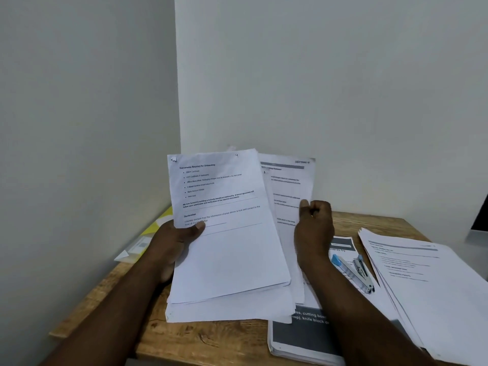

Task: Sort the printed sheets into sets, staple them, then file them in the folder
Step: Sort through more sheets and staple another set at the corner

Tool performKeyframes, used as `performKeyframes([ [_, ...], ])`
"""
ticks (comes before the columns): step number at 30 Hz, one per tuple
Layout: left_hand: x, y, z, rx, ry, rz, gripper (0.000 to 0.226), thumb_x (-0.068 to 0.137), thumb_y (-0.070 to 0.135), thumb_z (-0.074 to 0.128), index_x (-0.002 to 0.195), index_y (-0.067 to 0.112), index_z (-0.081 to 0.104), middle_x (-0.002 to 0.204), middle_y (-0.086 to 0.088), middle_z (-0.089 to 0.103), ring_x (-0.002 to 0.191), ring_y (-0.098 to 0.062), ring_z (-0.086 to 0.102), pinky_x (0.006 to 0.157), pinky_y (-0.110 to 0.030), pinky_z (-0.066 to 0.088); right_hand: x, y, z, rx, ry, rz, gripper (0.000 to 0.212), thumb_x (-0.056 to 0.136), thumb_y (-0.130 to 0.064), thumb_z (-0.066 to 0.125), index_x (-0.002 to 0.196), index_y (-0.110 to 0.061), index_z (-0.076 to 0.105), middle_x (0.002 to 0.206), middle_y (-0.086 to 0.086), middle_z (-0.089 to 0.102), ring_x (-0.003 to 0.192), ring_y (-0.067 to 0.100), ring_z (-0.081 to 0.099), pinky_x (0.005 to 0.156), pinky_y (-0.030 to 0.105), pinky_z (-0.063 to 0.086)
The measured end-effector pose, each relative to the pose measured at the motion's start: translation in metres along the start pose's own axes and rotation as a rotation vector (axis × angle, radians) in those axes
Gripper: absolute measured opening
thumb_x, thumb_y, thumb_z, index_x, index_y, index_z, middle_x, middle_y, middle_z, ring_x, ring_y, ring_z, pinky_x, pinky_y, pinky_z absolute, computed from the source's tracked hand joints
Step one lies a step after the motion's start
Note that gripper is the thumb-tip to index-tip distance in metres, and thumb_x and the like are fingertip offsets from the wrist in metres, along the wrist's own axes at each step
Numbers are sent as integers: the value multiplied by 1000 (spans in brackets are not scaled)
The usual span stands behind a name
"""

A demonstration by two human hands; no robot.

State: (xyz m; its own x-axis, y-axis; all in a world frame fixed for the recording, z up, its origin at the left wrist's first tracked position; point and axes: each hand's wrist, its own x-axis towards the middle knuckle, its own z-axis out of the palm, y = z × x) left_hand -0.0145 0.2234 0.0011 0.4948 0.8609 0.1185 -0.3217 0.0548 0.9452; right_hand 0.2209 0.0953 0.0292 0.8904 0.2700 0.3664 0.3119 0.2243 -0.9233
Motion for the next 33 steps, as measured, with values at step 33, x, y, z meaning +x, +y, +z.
performKeyframes([
  [33,0,2,-2,111,169,44,24,96,7,73,119,14,74,113,-4,80,103,-27,78,92,-42,58,30,9,-17,-52,83,79,22,101,-30,71,116,-16,66,101,1,68,101,26,66,84,28,45],
])
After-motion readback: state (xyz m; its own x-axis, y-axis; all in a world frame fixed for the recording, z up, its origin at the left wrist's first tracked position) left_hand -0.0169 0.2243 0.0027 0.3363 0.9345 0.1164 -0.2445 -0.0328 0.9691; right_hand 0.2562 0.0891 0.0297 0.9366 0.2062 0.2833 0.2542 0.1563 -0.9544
